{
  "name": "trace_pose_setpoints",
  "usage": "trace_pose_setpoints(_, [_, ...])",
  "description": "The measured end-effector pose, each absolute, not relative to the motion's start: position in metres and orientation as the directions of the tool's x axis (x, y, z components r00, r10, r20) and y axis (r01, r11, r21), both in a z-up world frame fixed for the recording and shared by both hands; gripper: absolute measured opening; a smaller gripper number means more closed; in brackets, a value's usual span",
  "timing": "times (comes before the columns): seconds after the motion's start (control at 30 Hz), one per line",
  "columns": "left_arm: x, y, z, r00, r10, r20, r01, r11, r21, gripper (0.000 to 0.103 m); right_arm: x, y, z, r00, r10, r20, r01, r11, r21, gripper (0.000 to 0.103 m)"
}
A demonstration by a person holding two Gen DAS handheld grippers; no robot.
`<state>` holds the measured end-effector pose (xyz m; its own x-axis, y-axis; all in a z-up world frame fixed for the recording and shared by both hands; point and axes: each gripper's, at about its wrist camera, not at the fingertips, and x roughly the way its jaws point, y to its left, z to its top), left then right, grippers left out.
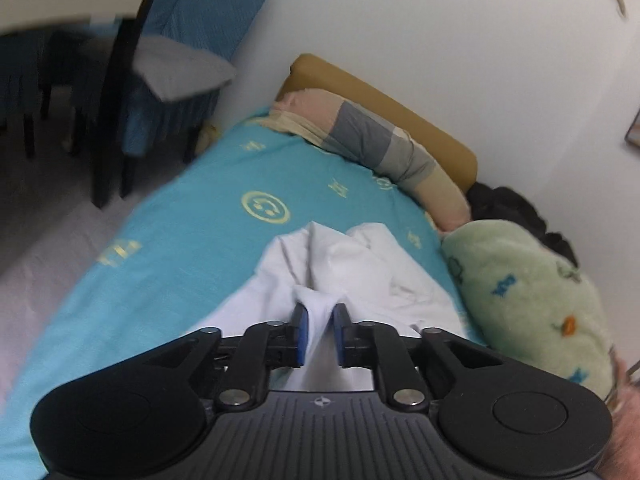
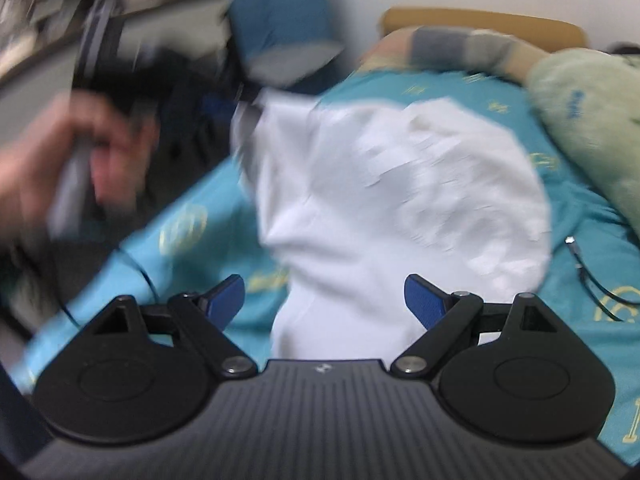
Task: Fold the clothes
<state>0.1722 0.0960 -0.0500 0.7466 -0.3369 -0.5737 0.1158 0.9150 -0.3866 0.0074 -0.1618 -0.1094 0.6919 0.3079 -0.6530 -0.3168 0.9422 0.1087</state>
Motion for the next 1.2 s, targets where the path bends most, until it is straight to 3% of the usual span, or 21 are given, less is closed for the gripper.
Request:
trace_pose_setpoints(0.03, [0.165, 0.096, -0.046, 0.755, -0.311, -0.577, 0.124, 0.932, -0.34, 0.041, 0.007, -0.153, -0.118, 0.683, 0.269, -0.68, -0.333, 0.942, 0.038, 0.088])
trace_pose_setpoints(0.1, [0.154, 0.095, -0.044, 0.755, -0.301, -0.582, 0.176, 0.949, -0.262, 0.048, 0.008, -0.142, -0.132, 0.671, 0.189, -0.717, -0.355, 0.931, -0.087, 0.088])
trace_pose_setpoints(0.13, [0.148, 0.093, -0.044, 0.748, -0.305, -0.589, 0.21, 0.951, -0.226, 0.048, 0.01, -0.142, -0.136, 0.669, 0.169, -0.724, -0.354, 0.929, -0.11, 0.082])
trace_pose_setpoints(0.17, [0.142, 0.089, -0.045, 0.736, -0.309, -0.602, 0.247, 0.951, -0.186, 0.048, 0.012, -0.149, -0.135, 0.662, 0.175, -0.729, -0.34, 0.936, -0.084, 0.072])
trace_pose_setpoints(0.23, [0.13, 0.078, -0.049, 0.715, -0.314, -0.625, 0.327, 0.94, -0.098, 0.049, 0.016, -0.166, -0.129, 0.645, 0.199, -0.738, -0.298, 0.955, -0.004, 0.022])
trace_pose_setpoints(0.27, [0.123, 0.072, -0.051, 0.703, -0.321, -0.635, 0.369, 0.928, -0.06, 0.05, 0.015, -0.178, -0.124, 0.643, 0.225, -0.732, -0.275, 0.96, 0.054, 0.014])
trace_pose_setpoints(0.33, [0.11, 0.06, -0.057, 0.676, -0.354, -0.646, 0.462, 0.887, -0.003, 0.053, 0.014, -0.196, -0.109, 0.672, 0.256, -0.695, -0.244, 0.962, 0.12, 0.01])
trace_pose_setpoints(0.57, [0.079, 0.008, -0.096, 0.631, -0.374, -0.68, 0.671, 0.703, 0.236, 0.061, 0.025, -0.266, -0.067, 0.784, 0.254, -0.567, -0.094, 0.95, 0.296, 0.008])
trace_pose_setpoints(0.67, [0.077, -0.01, -0.116, 0.643, -0.36, -0.676, 0.692, 0.652, 0.31, 0.065, 0.037, -0.292, -0.074, 0.788, 0.225, -0.573, -0.015, 0.937, 0.348, 0.008])
trace_pose_setpoints(0.77, [0.08, -0.024, -0.13, 0.711, -0.339, -0.616, 0.643, 0.669, 0.374, 0.068, 0.052, -0.311, -0.09, 0.775, 0.209, -0.597, 0.061, 0.915, 0.399, 0.008])
trace_pose_setpoints(0.8, [0.086, -0.027, -0.132, 0.723, -0.329, -0.608, 0.622, 0.694, 0.364, 0.061, 0.056, -0.314, -0.095, 0.768, 0.204, -0.607, 0.075, 0.913, 0.401, 0.008])
trace_pose_setpoints(0.9, [0.101, -0.027, -0.128, 0.726, -0.333, -0.601, 0.585, 0.758, 0.287, 0.016, 0.066, -0.316, -0.11, 0.743, 0.195, -0.64, 0.095, 0.916, 0.389, 0.009])
trace_pose_setpoints(0.93, [0.105, -0.025, -0.121, 0.717, -0.346, -0.605, 0.583, 0.773, 0.249, 0.009, 0.069, -0.315, -0.114, 0.738, 0.199, -0.645, 0.093, 0.917, 0.389, 0.01])
trace_pose_setpoints(1.0, [0.113, -0.02, -0.108, 0.695, -0.378, -0.611, 0.576, 0.802, 0.159, 0.006, 0.073, -0.311, -0.118, 0.731, 0.195, -0.654, 0.086, 0.924, 0.372, 0.011])
trace_pose_setpoints(1.13, [0.134, 0.01, -0.073, 0.645, -0.479, -0.595, 0.505, 0.852, -0.138, 0.005, 0.07, -0.303, -0.116, 0.73, 0.205, -0.652, 0.041, 0.939, 0.341, 0.013])
trace_pose_setpoints(1.17, [0.141, 0.013, -0.068, 0.652, -0.477, -0.589, 0.481, 0.861, -0.165, 0.005, 0.066, -0.304, -0.116, 0.726, 0.246, -0.642, 0.034, 0.92, 0.391, 0.015])
trace_pose_setpoints(1.2, [0.148, 0.015, -0.062, 0.659, -0.475, -0.583, 0.456, 0.869, -0.193, 0.005, 0.062, -0.306, -0.116, 0.722, 0.288, -0.629, 0.028, 0.896, 0.443, 0.024])
